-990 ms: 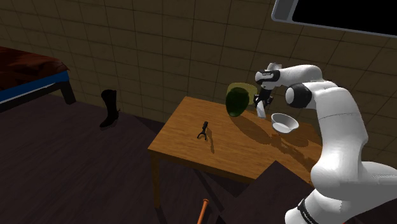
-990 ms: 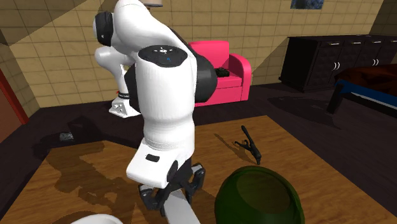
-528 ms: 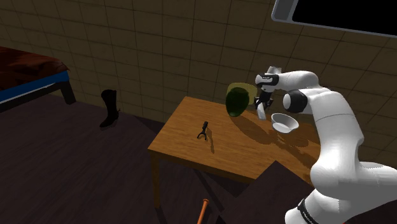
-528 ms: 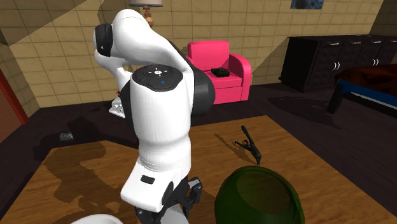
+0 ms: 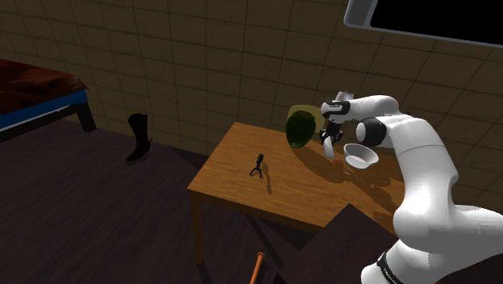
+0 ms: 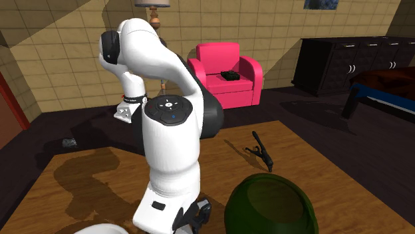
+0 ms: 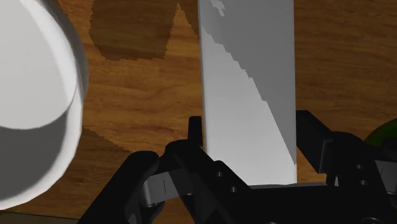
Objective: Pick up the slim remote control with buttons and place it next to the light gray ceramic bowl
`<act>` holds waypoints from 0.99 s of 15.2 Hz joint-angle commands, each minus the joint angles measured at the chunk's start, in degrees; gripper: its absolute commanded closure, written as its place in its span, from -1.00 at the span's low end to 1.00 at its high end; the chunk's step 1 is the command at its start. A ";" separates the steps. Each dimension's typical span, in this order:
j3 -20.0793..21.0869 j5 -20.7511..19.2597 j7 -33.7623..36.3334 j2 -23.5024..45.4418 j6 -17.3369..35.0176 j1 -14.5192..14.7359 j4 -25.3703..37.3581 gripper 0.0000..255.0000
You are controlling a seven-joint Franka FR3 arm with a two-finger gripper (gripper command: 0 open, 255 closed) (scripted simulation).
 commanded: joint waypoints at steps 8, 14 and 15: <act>0.36 0.28 0.00 4.90 3.00 -0.39 1.97 1.00; 0.55 0.39 0.10 7.99 4.13 -0.63 3.95 1.00; 0.55 0.39 0.10 8.00 4.12 -0.63 3.97 1.00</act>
